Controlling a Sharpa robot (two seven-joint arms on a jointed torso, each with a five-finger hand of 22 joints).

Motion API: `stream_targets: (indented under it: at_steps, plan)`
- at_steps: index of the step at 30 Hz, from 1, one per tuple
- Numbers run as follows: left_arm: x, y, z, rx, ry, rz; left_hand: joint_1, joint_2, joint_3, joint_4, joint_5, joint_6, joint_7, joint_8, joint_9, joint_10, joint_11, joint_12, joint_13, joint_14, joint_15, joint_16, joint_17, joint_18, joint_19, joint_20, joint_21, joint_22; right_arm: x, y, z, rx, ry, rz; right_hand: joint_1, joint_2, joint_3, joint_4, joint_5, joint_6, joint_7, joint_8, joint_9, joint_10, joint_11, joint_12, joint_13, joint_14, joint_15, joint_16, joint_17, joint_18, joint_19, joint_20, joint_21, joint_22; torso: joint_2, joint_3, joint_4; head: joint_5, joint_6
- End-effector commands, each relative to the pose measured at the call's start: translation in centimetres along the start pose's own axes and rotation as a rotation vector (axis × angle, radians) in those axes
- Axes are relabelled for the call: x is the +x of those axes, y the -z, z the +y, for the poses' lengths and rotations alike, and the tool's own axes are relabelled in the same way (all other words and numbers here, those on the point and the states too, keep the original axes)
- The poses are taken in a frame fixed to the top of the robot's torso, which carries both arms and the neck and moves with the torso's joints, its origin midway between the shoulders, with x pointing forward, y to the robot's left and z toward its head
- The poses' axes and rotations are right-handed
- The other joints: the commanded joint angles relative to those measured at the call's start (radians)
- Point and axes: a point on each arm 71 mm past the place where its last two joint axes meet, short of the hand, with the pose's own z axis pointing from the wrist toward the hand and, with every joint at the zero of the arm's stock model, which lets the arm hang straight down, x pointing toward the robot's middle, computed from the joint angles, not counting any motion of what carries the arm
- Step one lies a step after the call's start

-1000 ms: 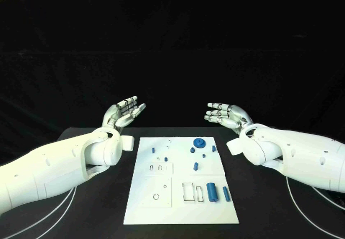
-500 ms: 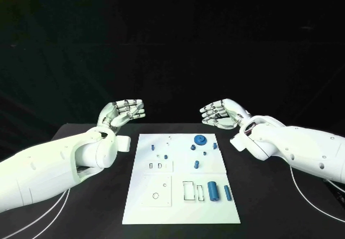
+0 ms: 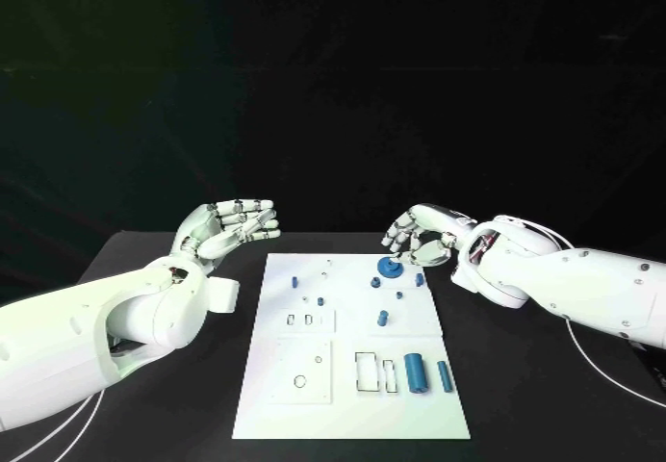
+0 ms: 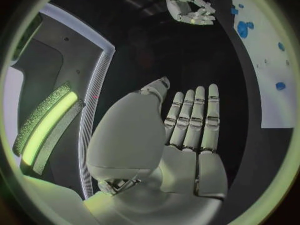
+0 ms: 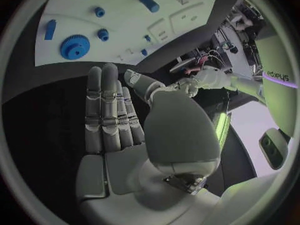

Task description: Assemble the parts on the task board

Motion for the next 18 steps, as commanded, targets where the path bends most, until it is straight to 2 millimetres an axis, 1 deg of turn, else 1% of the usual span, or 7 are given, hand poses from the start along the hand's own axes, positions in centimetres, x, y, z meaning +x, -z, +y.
stream_targets:
  at_steps: [1, 2, 3, 4, 8, 12, 18]
  plan:
    - [0.7, 0.4, -0.6, 0.016, 0.012, 0.069, -0.004, -0.012, 0.008, 0.0, -0.005, 0.003, 0.02, 0.0, 0.001, 0.006, 0.0, -0.005, -0.002, -0.011, 0.001, -0.007, 0.002, 0.013, 0.002, 0.0, 0.003, -0.002, 0.6, -0.1, 0.2, 0.018, 0.202, 0.078, -0.005, -0.016, 0.01, 0.015, 0.002, 0.007, -0.003, -0.011, 0.011, 0.002, -0.006, -0.004, 0.014, 0.036, -0.005, 0.195, 0.186, 0.016, 0.01, -0.006, 0.068, 0.052, 0.027, -0.0058, 0.0103, -0.009, 0.001]
    - [0.8, 0.5, -0.7, 0.017, 0.013, 0.072, -0.004, -0.012, 0.009, 0.0, -0.005, 0.003, 0.02, 0.0, 0.001, 0.006, 0.0, -0.006, -0.002, -0.013, 0.001, -0.008, 0.002, 0.013, 0.003, 0.0, 0.003, -0.001, 0.6, -0.1, 0.3, 0.02, 0.217, 0.082, -0.015, -0.025, 0.016, 0.024, 0.003, 0.008, -0.002, -0.013, 0.018, -0.006, -0.005, -0.001, 0.022, 0.045, -0.003, 0.33, 0.315, 0.018, 0.015, -0.006, 0.096, 0.074, 0.029, -0.0064, 0.0111, -0.01, 0.001]
    - [0.8, 0.6, -0.8, 0.019, 0.014, 0.075, -0.004, -0.012, 0.009, 0.0, -0.005, 0.003, 0.02, 0.0, 0.001, 0.006, 0.0, -0.006, -0.002, -0.013, 0.001, -0.008, 0.002, 0.013, 0.003, 0.0, 0.003, -0.001, 0.7, -0.2, 0.4, 0.023, 0.234, 0.086, -0.018, -0.029, 0.021, 0.029, 0.005, 0.01, -0.003, -0.013, 0.023, -0.013, -0.005, -0.001, 0.026, 0.049, -0.003, 0.407, 0.389, 0.013, 0.025, -0.004, 0.127, 0.11, 0.033, -0.0072, 0.0128, -0.012, 0.002]
    - [0.8, 0.7, -0.9, 0.02, 0.015, 0.078, -0.005, -0.012, 0.01, 0.0, -0.006, 0.003, 0.02, 0.0, 0.001, 0.005, 0.0, -0.007, -0.002, -0.015, 0.001, -0.009, 0.002, 0.013, 0.004, 0.0, 0.004, -0.001, 0.7, -0.2, 0.5, 0.025, 0.248, 0.089, -0.022, -0.035, 0.026, 0.034, 0.008, 0.011, -0.005, -0.013, 0.029, -0.023, -0.004, -0.002, 0.031, 0.059, -0.003, 0.517, 0.499, -0.002, 0.065, -0.003, 0.217, 0.224, 0.036, -0.0079, 0.0139, -0.013, 0.003]
    - [1.0, 0.9, -1.4, 0.025, 0.02, 0.088, -0.005, -0.013, 0.01, 0.0, -0.006, 0.003, 0.02, 0.0, 0.001, 0.005, 0.0, -0.007, -0.002, -0.016, 0.002, -0.01, 0.002, 0.013, 0.004, 0.0, 0.004, -0.001, 1.0, -0.5, 0.9, 0.031, 0.284, 0.097, -0.03, -0.053, 0.037, 0.054, 0.012, 0.008, -0.004, -0.013, 0.056, -0.051, -0.001, 0.001, 0.054, 0.066, 0.0, 0.721, 0.699, -0.034, 0.137, 0.007, 0.407, 0.468, 0.05, -0.0095, 0.0169, -0.017, 0.004]
    - [1.3, 1.0, -1.6, 0.027, 0.024, 0.097, -0.006, -0.013, 0.01, 0.0, -0.006, 0.002, 0.021, -0.001, 0.001, 0.005, 0.001, -0.008, -0.002, -0.018, 0.002, -0.011, 0.003, 0.013, 0.005, 0.0, 0.005, -0.001, 1.2, -0.8, 1.2, 0.033, 0.3, 0.102, -0.032, -0.057, 0.039, 0.064, 0.018, 0.006, -0.004, -0.013, 0.068, -0.059, 0.002, 0.002, 0.065, 0.072, 0.002, 0.786, 0.766, -0.044, 0.16, 0.011, 0.47, 0.552, 0.06, -0.0125, 0.0181, -0.023, 0.005]
    - [1.5, 0.9, -1.7, 0.025, 0.026, 0.103, -0.006, -0.013, 0.011, 0.0, -0.006, 0.002, 0.022, -0.001, 0.001, 0.004, 0.001, -0.009, -0.002, -0.019, 0.002, -0.012, 0.003, 0.013, 0.006, 0.0, 0.005, -0.001, 1.6, -1.2, 1.4, 0.038, 0.31, 0.11, -0.036, -0.058, 0.04, 0.071, 0.019, 0.002, -0.003, -0.014, 0.075, -0.064, 0.003, 0.002, 0.072, 0.074, 0.004, 0.812, 0.793, -0.049, 0.169, 0.013, 0.498, 0.588, 0.068, -0.0165, 0.0211, -0.025, 0.005]
